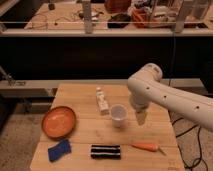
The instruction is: Pick up the ceramic cup
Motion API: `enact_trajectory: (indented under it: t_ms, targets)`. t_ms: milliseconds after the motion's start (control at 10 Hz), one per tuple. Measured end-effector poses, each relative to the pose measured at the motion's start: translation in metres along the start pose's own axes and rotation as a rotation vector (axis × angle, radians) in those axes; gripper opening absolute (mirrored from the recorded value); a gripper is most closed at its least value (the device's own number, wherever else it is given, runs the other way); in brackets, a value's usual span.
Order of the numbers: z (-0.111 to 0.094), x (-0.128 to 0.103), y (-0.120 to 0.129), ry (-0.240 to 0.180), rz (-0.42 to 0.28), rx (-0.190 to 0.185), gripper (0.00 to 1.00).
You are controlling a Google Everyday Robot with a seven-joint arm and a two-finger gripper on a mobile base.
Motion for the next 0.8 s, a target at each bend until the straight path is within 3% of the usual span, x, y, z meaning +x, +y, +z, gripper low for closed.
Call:
enact_trajectory:
  t_ms: [800]
  targets:
    - [0.031, -0.013, -0.004, -0.046, -0.144, -0.031, 0.8]
